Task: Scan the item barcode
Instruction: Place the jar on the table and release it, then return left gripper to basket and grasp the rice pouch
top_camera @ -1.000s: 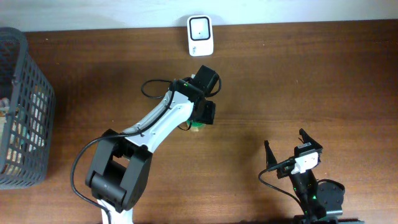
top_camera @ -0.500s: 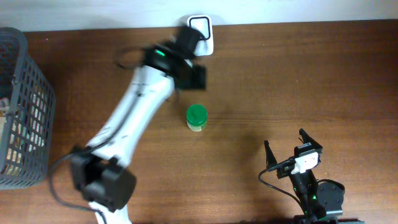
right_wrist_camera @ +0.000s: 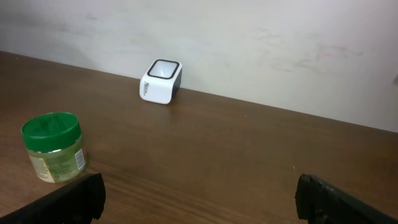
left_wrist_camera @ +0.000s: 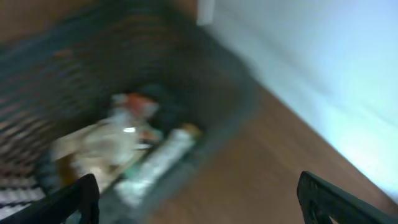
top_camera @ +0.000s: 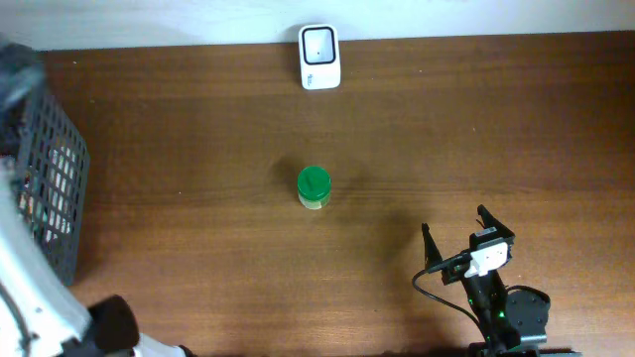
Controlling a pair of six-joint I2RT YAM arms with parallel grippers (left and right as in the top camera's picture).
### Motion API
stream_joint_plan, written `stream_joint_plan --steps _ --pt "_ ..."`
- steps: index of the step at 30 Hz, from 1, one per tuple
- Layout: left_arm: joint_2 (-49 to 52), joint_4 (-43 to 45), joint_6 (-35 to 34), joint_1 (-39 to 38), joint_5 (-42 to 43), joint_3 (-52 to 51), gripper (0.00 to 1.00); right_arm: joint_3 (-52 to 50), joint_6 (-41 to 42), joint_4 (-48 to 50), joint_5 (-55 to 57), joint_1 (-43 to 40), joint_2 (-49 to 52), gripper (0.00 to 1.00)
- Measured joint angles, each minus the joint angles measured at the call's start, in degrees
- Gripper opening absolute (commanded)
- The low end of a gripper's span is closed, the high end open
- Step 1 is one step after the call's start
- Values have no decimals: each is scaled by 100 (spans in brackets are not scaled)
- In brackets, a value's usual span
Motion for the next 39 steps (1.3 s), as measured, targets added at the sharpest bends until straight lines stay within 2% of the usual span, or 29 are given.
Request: stream_joint_plan --steps 3,6,15,28,32,35,36,39 --pt "341 0 -9 723 -66 -44 99 0 0 0 0 0 0 98" --pt "723 63 35 1088 -76 -151 98 0 -2 0 0 0 0 98" --pt "1335 680 796 1182 -210 -1132 98 0 -2 0 0 0 0 98" --pt "1412 2452 2188 1296 -269 -3440 96 0 -2 0 0 0 0 98" --pt "1639 2691 2446 1292 -201 -3501 91 0 -2 0 0 0 0 98" --pt "1738 2826 2699 1285 -81 -3499 85 0 -2 0 0 0 0 98" --pt "1810 2771 2750 1294 -28 -3486 79 0 -4 0 0 0 0 98" --pt "1818 2758 2861 1294 37 -3471 75 0 -2 0 -2 0 0 98"
